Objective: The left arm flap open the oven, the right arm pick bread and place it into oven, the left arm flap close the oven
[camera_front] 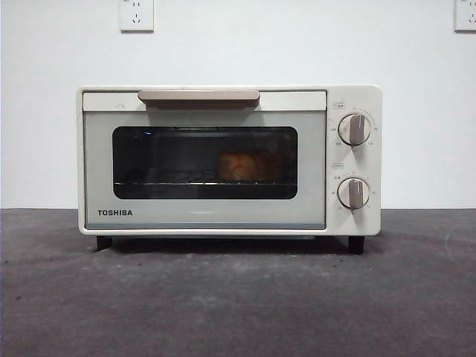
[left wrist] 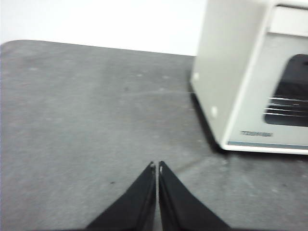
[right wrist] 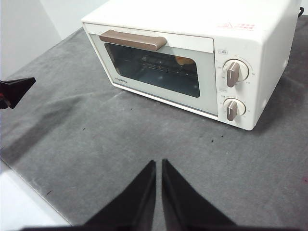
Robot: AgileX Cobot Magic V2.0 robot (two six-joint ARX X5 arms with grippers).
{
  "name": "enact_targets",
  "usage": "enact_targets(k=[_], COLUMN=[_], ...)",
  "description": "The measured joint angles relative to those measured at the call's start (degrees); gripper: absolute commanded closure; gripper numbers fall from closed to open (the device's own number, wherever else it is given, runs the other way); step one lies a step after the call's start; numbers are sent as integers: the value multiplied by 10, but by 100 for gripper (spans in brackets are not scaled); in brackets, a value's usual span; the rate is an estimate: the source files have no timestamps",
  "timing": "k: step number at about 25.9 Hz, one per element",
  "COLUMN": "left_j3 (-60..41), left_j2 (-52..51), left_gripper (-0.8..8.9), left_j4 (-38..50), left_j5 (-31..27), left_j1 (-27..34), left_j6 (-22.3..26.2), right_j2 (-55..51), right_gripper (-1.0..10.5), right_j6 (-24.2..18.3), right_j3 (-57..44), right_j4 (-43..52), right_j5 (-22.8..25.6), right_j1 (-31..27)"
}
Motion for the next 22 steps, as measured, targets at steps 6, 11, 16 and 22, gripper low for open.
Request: enact_targets(k=[6, 11, 16, 22], left_j3=[0, 0, 0, 0], left_j2=[0, 0, 0, 0], left_gripper=[801, 801, 801, 801], left_j4=[-2, -2, -2, -2], left_j5=[-23, -23, -23, -23], left_j1=[0, 0, 0, 0], left_j6=[0, 0, 0, 0], right_j2=[0, 0, 0, 0], right_gripper=[929, 929, 929, 929], right_j6=[0, 0, 0, 0], right_j3=[0, 0, 0, 0], right_j4=[0, 0, 0, 0], right_j5=[0, 0, 0, 0], right_j1=[0, 0, 0, 0])
